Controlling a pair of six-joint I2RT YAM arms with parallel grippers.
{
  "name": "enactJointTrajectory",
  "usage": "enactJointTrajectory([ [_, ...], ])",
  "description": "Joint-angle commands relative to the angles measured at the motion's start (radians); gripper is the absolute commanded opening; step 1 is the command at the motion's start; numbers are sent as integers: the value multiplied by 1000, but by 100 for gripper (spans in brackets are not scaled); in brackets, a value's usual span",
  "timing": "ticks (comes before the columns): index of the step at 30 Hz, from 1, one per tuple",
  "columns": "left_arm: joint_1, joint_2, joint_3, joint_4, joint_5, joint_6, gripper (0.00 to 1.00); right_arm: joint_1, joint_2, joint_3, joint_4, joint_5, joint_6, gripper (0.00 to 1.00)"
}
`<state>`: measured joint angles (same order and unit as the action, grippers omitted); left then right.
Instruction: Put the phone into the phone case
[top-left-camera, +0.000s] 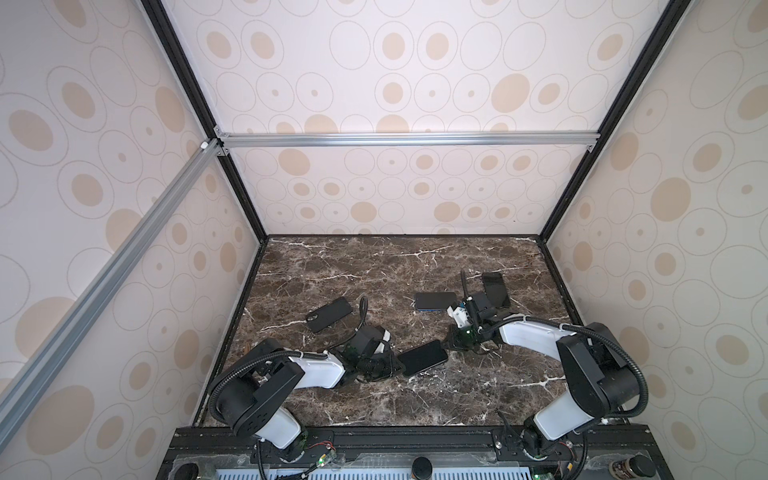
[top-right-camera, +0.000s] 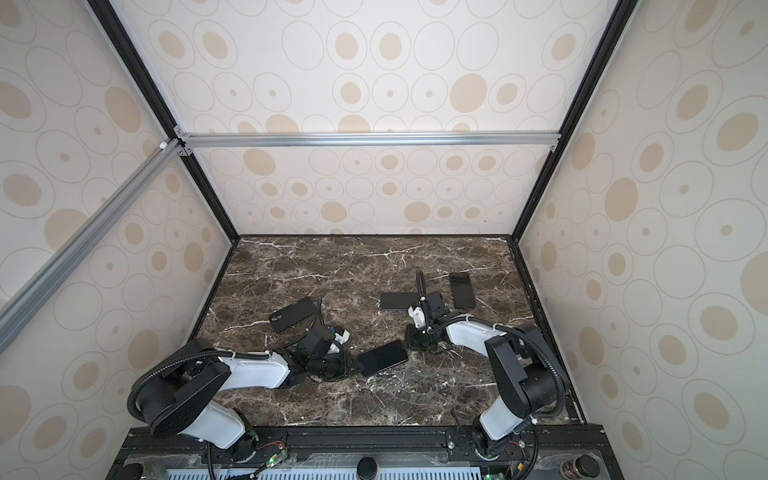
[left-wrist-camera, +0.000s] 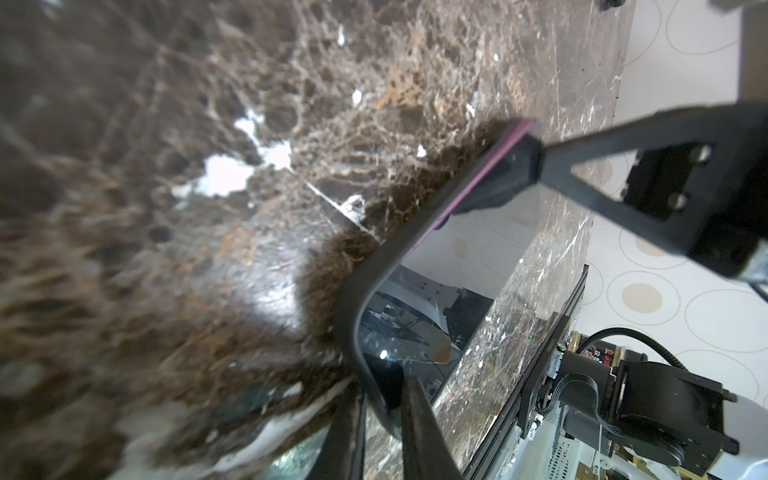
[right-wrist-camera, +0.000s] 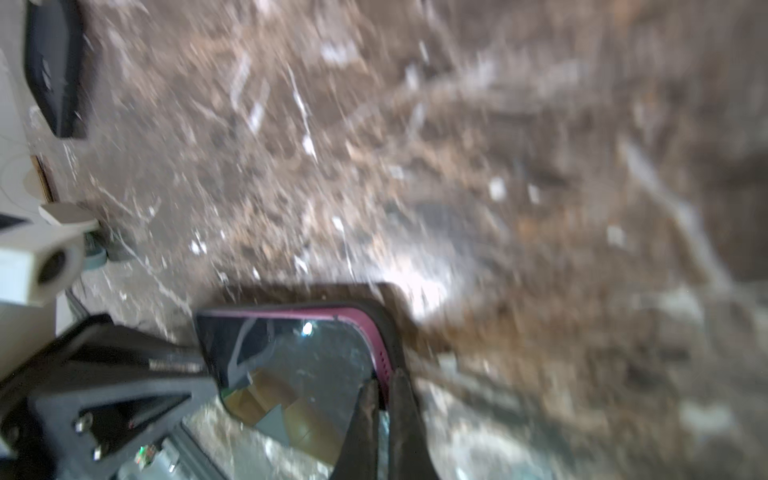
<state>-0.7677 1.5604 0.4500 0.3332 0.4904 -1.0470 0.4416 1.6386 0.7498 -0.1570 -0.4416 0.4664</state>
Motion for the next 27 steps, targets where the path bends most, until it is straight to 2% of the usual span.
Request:
enactJointTrajectory([
  [1, -45, 150, -44, -151, -85, 24, 18, 203, 279, -136, -52, -65, 16, 6],
  [7, -47, 138, -48, -164, -107, 12, 17, 215, 276, -123, -102, -46, 30, 6],
  [10, -47, 115, -51, -195, -146, 6, 18, 215, 201, -111, -137, -8, 36, 6],
  [13, -45, 86, -60, -204, -170, -6, 19, 207, 135, -23, -225, 32, 26, 6],
  [16, -45, 69, -56, -198, -155, 2, 23, 175, 75, 87, -285, 70, 14, 12],
  [21, -45, 65, 29, -260, -114, 97, 28, 120, -43, 218, -388, 83, -12, 16],
  [24, -47, 59, 76, -294, -92, 136, 30, 107, -141, 187, -473, 112, -17, 20],
  [27, -47, 56, 94, -303, -68, 138, 31, 79, -269, 88, -536, 140, 12, 23],
])
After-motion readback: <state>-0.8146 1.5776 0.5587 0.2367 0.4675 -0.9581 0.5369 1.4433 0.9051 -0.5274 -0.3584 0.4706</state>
